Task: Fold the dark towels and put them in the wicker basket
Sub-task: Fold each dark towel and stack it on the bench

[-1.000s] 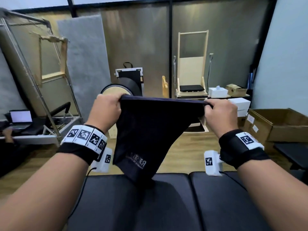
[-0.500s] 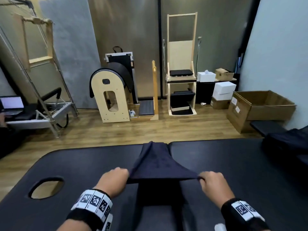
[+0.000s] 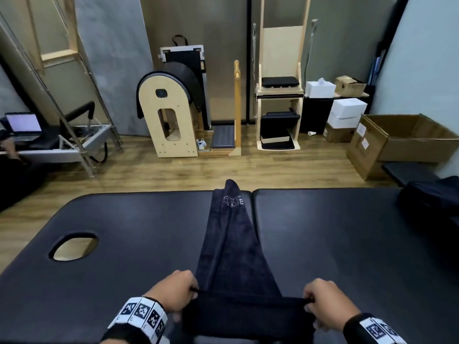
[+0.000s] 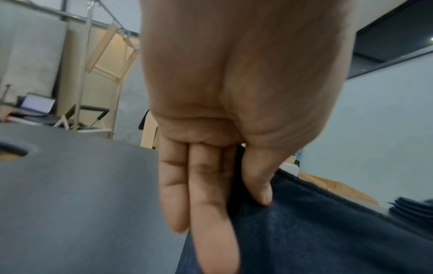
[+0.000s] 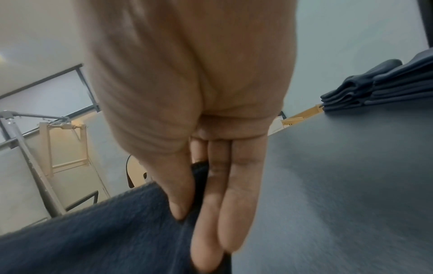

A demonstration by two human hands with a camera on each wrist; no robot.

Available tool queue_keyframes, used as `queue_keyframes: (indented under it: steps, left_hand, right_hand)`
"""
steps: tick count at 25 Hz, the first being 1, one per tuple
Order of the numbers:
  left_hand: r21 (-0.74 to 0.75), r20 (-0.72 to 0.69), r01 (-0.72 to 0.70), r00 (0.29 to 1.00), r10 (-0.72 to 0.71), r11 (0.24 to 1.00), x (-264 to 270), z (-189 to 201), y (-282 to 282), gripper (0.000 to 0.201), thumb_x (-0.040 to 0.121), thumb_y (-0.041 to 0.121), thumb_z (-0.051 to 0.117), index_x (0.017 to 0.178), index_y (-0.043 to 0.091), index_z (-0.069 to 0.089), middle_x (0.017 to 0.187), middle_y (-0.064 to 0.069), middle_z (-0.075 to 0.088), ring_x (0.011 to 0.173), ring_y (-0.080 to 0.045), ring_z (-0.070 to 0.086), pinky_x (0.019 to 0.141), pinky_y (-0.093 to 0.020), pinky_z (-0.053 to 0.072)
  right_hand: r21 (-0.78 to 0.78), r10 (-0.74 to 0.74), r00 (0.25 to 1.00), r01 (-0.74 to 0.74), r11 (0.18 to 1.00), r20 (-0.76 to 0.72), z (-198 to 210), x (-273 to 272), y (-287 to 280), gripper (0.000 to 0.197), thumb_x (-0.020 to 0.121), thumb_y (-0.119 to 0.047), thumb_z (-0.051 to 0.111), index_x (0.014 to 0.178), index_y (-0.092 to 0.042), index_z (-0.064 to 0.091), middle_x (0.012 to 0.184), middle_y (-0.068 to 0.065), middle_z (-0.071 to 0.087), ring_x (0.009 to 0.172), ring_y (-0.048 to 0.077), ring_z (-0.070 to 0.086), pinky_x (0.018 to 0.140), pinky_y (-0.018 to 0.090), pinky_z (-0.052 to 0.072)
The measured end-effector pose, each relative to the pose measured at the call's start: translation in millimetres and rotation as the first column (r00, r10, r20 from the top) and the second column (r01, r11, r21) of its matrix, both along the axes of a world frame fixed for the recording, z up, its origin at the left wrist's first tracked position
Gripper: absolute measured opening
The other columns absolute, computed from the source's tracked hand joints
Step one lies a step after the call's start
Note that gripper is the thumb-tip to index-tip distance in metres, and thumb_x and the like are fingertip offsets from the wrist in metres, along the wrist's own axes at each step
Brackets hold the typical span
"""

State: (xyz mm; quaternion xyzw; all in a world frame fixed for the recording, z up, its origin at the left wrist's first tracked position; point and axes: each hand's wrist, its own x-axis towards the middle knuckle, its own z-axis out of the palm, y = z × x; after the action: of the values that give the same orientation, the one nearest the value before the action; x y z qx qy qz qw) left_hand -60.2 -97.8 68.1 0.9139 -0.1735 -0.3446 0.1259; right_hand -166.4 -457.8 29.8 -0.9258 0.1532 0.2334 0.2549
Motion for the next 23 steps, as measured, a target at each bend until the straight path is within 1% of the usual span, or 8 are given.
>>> queue_keyframes:
  steps: [5,8,10,12,14,18,20,23]
  left_hand:
    - [-0.236,-0.206,-0.373,0.922,0.329,0.897,70,2,-9,0.017,0.094,-0.001,0.046,0.093,-0.001,0.062,0.058,-0.020,0.066,0.049,-0.029,0.068,0.043,-0.028,0.049]
    - [-0.364,-0.121,-0.486,0.870,0.477,0.794,146,21,-28,0.018,0.094,-0.004,0.052,0.090,-0.004,0.069,0.066,-0.023,0.070,0.056,-0.028,0.072,0.045,-0.026,0.051]
    - [-0.424,0.041,-0.437,0.866,0.498,0.793,211,53,-45,0.016,0.090,-0.001,0.061,0.080,0.000,0.073,0.072,-0.017,0.073,0.072,-0.029,0.074,0.052,-0.024,0.050]
    - [-0.466,0.361,-0.274,0.809,0.464,0.841,270,114,-62,0.011,0.087,0.005,0.068,0.081,0.007,0.077,0.081,-0.014,0.075,0.085,-0.029,0.072,0.067,-0.025,0.050]
    - [-0.595,0.563,-0.101,0.655,0.504,0.797,309,192,-78,0.016,0.087,0.006,0.066,0.097,0.010,0.078,0.102,-0.010,0.076,0.102,-0.027,0.068,0.091,-0.029,0.051]
    - [-0.665,0.742,0.275,0.351,0.572,0.694,308,309,-96,0.028,0.089,0.003,0.063,0.116,0.004,0.072,0.130,-0.006,0.065,0.122,-0.019,0.059,0.112,-0.027,0.038]
    - [-0.608,0.794,0.347,0.259,0.550,0.714,286,322,-100,0.029,0.090,0.003,0.062,0.117,0.003,0.071,0.133,-0.005,0.063,0.122,-0.016,0.058,0.111,-0.022,0.036]
    - [-0.553,0.833,0.343,0.222,0.506,0.760,253,301,-104,0.027,0.089,0.002,0.063,0.114,0.002,0.072,0.130,-0.006,0.065,0.119,-0.020,0.062,0.108,-0.020,0.037]
  right_hand:
    - [0.109,-0.021,0.978,0.045,0.993,-0.208,25,64,0,0.010,0.088,-0.003,0.064,0.079,-0.005,0.059,0.094,0.032,0.065,0.057,0.028,0.075,0.050,0.037,0.060]
    - [0.157,-0.140,0.974,0.168,0.973,-0.176,46,135,-7,0.012,0.090,0.006,0.054,0.088,0.002,0.065,0.075,0.027,0.068,0.057,0.029,0.074,0.044,0.033,0.056]
    - [0.242,-0.349,0.937,0.334,0.911,0.017,73,201,-19,0.017,0.090,0.008,0.052,0.092,0.003,0.068,0.074,0.023,0.072,0.059,0.030,0.075,0.051,0.038,0.060]
    - [0.265,-0.484,0.793,0.409,0.873,0.371,123,266,-32,0.018,0.086,0.003,0.060,0.083,-0.003,0.076,0.078,0.019,0.075,0.075,0.033,0.076,0.071,0.045,0.062]
    - [0.257,-0.466,0.548,0.416,0.872,0.695,196,307,-39,0.017,0.086,-0.006,0.066,0.091,-0.011,0.081,0.089,0.012,0.078,0.091,0.029,0.072,0.085,0.035,0.056]
    - [0.331,-0.377,0.095,0.318,0.889,0.922,322,316,-52,0.022,0.089,-0.013,0.062,0.101,-0.015,0.081,0.101,0.007,0.078,0.100,0.025,0.070,0.093,0.032,0.053]
    - [0.285,-0.301,0.015,0.282,0.916,0.953,336,301,-65,0.024,0.089,-0.010,0.061,0.102,-0.014,0.080,0.107,0.006,0.078,0.106,0.025,0.069,0.095,0.028,0.051]
    - [0.252,-0.277,0.064,0.254,0.934,0.959,320,264,-76,0.026,0.089,-0.006,0.061,0.106,-0.013,0.079,0.115,0.004,0.076,0.113,0.022,0.068,0.100,0.022,0.045]
